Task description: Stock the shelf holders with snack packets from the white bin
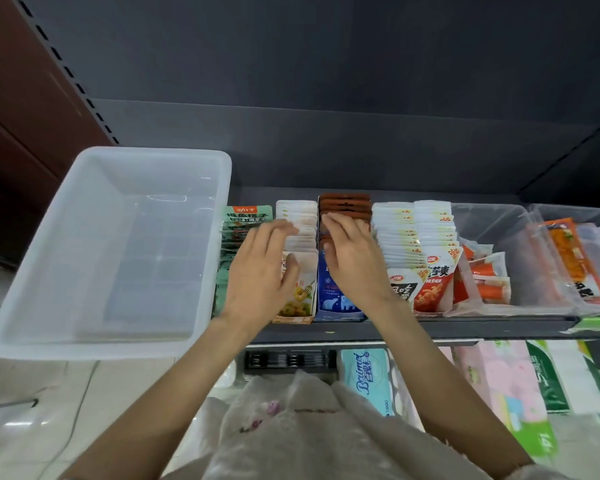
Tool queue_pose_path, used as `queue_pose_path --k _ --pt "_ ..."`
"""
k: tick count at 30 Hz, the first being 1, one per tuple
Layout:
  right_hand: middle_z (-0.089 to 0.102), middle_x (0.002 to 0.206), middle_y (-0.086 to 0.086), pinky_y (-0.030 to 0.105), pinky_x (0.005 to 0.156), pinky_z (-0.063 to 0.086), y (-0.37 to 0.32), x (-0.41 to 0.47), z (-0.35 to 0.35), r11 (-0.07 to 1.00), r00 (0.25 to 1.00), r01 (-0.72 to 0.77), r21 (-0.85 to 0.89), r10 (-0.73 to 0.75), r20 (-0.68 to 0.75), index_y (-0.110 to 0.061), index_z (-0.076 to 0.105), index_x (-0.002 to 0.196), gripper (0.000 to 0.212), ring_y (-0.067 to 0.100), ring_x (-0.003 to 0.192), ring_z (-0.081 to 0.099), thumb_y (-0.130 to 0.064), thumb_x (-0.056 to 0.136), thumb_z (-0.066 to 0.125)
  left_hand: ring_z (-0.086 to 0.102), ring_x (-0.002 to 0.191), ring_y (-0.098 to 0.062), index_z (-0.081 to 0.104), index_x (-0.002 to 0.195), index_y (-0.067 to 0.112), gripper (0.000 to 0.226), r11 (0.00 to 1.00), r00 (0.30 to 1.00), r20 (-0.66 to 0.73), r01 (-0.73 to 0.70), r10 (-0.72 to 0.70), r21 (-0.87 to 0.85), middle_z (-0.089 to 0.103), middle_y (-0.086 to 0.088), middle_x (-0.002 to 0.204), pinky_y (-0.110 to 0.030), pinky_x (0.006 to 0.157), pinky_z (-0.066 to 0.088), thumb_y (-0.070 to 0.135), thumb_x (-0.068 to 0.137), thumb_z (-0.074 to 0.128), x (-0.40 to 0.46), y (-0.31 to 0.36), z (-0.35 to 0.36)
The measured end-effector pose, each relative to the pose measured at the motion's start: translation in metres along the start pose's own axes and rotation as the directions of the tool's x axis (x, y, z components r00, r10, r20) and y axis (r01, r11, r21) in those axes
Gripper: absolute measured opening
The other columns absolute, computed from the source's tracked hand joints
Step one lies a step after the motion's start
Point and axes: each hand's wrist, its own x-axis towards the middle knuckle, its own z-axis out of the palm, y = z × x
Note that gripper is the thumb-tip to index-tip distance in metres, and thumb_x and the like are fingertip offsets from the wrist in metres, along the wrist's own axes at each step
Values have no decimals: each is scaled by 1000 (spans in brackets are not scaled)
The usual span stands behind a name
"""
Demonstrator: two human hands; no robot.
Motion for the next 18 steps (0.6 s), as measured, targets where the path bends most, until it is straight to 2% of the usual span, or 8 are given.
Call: queue_pose_path --k 3,5,8,12,15,18 --pt "55 130 9 37 92 49 -6 -2 2 999 999 -27 47 25 30 -7 51 132 42 25 114 55 -10 90 56 49 111 -18 51 122 6 41 951 962 24 273 -273 -143 55 -8 118 -19 93 35 7 82 61 -21 3 -2" --pt "56 129 9 37 97 45 -9 -3 7 1000 999 -7 14 6 49 -5 51 132 45 26 117 52 -7 88 59 47 119 -21 46 131 5 50 932 938 90 344 -335 -114 53 -9 126 -22 98 32 11 84 62 -20 3 0" --pt "49 135 12 35 99 43 -14 -5 15 999 995 -26 38 22 99 -3 46 135 52 27 122 48 0 85 60 44 123 -22 41 136 7 52 913 914 154 392 -374 -110 50 -8 132 -28 101 34 17 88 59 -7 2 7" --pt "45 136 15 35 100 44 -20 -6 21 989 992 -71 126 58 109 0 45 135 53 29 120 50 7 85 58 49 122 -25 37 140 6 57 913 903 216 397 -371 -90 49 -10 136 -35 100 40 19 88 58 4 5 17" --pt "45 136 14 35 100 43 -18 -6 23 985 992 -81 155 64 108 -1 46 135 52 29 120 50 5 85 58 49 122 -22 36 140 9 57 907 902 222 403 -370 -122 47 -8 138 -32 98 40 17 89 57 3 5 17" --pt "49 134 13 32 99 43 -14 -7 18 978 997 -73 195 67 36 -3 50 132 48 27 120 52 0 86 61 53 116 -17 42 137 15 52 914 921 162 378 -355 -146 51 -2 133 -28 90 44 16 88 59 -1 1 10"
